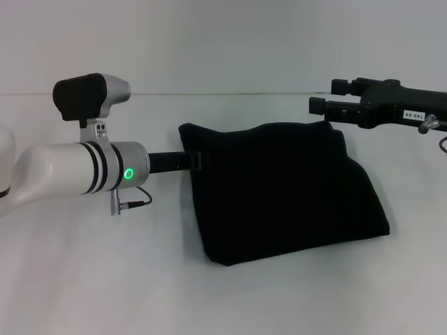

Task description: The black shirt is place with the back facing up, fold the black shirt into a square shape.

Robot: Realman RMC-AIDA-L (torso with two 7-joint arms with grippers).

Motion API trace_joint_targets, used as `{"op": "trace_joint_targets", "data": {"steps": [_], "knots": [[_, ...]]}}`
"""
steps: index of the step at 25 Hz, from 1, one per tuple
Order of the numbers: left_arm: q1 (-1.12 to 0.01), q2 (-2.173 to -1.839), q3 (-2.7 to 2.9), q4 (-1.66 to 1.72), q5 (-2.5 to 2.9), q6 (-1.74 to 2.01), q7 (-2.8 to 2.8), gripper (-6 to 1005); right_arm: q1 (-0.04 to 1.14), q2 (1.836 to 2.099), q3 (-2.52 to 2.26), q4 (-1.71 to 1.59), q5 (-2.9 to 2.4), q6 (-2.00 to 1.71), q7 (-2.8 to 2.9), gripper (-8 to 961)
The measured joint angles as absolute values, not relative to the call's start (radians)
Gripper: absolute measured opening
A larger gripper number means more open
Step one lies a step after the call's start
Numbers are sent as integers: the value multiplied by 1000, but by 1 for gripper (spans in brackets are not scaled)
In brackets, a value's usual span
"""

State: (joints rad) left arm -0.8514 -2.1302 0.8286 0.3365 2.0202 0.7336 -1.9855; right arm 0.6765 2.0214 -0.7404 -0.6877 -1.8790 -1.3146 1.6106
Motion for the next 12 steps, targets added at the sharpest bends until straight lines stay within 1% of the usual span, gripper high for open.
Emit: {"op": "trace_joint_targets", "data": {"steps": [5, 10, 12], "knots": [[-855, -2127, 829, 341, 2020, 740, -1986, 36, 677, 2024, -749, -687, -1879, -1310, 1610, 806], [-870, -2116, 828, 341, 2020, 742, -1986, 25, 678, 2032, -750, -687, -1879, -1305, 1609, 806], [-889, -2104, 828, 341, 2022, 744, -1986, 25, 678, 2035, -751, -687, -1879, -1305, 1609, 806]]}}
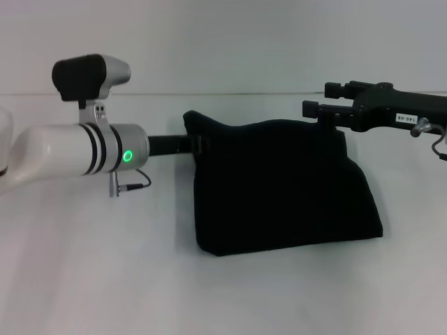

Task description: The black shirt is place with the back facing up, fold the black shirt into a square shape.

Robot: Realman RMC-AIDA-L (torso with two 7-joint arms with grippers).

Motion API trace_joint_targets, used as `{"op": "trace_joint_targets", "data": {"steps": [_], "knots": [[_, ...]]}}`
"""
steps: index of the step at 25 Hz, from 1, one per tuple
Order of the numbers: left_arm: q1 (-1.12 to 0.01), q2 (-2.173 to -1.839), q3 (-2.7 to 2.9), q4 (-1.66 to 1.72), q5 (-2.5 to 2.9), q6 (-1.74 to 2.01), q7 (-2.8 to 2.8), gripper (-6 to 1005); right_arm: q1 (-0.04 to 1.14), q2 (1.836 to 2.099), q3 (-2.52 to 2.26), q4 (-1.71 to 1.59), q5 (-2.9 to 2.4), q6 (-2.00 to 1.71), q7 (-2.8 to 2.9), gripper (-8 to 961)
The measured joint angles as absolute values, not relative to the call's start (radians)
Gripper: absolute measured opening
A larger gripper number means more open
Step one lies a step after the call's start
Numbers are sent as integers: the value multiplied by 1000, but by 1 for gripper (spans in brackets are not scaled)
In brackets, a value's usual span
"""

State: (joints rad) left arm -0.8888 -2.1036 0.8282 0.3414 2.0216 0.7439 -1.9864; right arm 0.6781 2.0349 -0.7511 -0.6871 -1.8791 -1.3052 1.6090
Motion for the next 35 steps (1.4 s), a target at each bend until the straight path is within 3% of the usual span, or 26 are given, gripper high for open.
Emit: {"op": "trace_joint_targets", "data": {"steps": [15, 26, 31, 35], "knots": [[-956, -2061, 828, 344, 2100, 758, -2014, 25, 684, 2057, -752, -686, -1879, -1289, 1613, 807], [-934, -2068, 829, 389, 2102, 759, -2014, 25, 686, 2060, -752, -686, -1879, -1267, 1610, 807], [-908, -2067, 831, 424, 2102, 766, -2009, 136, 686, 2060, -751, -686, -1878, -1259, 1594, 807], [-823, -2091, 825, 579, 2088, 868, -2002, 279, 681, 2056, -742, -687, -1873, -1265, 1588, 807]]}}
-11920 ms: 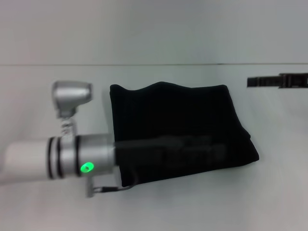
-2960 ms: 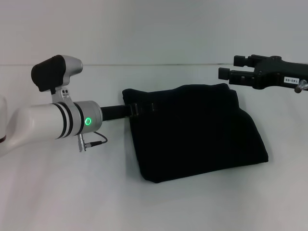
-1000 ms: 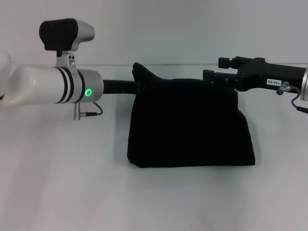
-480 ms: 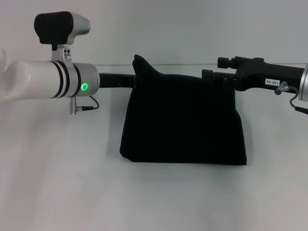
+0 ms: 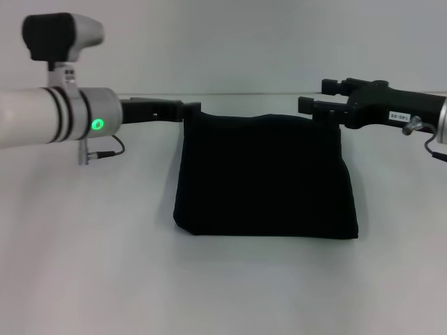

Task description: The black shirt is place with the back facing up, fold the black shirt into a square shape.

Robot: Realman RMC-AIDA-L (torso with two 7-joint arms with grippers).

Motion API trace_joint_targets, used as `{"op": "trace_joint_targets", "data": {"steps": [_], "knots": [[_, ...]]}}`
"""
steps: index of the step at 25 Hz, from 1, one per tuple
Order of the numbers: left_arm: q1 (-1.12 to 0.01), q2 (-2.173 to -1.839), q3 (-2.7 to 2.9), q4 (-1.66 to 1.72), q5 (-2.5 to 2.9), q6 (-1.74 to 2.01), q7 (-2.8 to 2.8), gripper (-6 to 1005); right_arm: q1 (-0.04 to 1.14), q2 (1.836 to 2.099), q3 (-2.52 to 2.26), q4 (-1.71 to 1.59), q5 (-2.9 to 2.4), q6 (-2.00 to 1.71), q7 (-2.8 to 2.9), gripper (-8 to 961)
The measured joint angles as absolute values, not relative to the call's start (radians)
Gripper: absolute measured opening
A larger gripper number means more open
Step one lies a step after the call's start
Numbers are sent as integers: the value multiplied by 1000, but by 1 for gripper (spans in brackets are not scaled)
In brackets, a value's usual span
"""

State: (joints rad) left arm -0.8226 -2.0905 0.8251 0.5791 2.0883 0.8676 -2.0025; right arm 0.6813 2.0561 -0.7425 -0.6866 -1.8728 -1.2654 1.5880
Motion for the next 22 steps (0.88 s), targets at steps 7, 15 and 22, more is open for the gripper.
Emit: {"op": "trace_joint_targets", "data": {"steps": [7, 15, 22], "knots": [[-595, -2163, 800, 869, 1838, 1217, -1720, 531, 662, 2038, -729, -680, -1830, -1386, 1477, 806], [-563, -2141, 562, 732, 1741, 1637, -1500, 830, 646, 2009, -737, -686, -1854, -1537, 1458, 806], [-525, -2142, 527, 731, 1830, 1755, -1419, 936, 658, 1992, -740, -688, -1994, -1605, 1542, 807]]}}
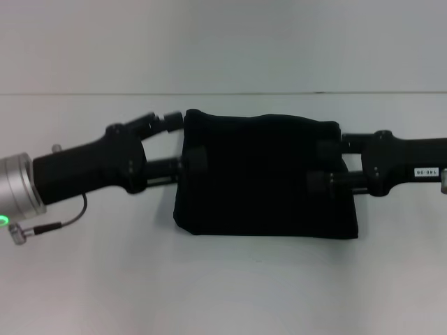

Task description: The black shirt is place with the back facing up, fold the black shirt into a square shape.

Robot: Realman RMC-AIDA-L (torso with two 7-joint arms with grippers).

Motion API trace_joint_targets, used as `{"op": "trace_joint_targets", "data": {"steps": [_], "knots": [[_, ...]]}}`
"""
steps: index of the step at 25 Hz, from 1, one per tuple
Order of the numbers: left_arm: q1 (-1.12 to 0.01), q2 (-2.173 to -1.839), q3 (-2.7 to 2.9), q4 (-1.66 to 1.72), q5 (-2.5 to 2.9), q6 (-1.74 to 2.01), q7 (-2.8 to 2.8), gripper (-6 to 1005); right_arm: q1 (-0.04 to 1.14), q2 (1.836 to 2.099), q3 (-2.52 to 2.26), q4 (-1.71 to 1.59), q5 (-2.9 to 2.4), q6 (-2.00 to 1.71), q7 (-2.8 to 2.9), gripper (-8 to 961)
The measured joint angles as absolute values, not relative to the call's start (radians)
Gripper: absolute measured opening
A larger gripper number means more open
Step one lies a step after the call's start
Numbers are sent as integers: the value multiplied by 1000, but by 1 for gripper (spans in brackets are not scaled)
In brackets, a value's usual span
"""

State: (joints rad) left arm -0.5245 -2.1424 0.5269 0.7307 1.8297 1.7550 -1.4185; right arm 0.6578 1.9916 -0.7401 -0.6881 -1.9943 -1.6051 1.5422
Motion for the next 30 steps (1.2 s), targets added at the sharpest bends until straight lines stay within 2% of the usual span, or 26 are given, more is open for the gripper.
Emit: {"op": "trace_joint_targets", "data": {"steps": [11, 30], "knots": [[-536, -2140, 536, 747, 1993, 1759, -1406, 933, 666, 2004, -744, -689, -2049, -1601, 1561, 806], [-552, -2138, 540, 735, 1997, 1682, -1391, 932, 672, 1994, -747, -689, -2049, -1563, 1557, 807]]}}
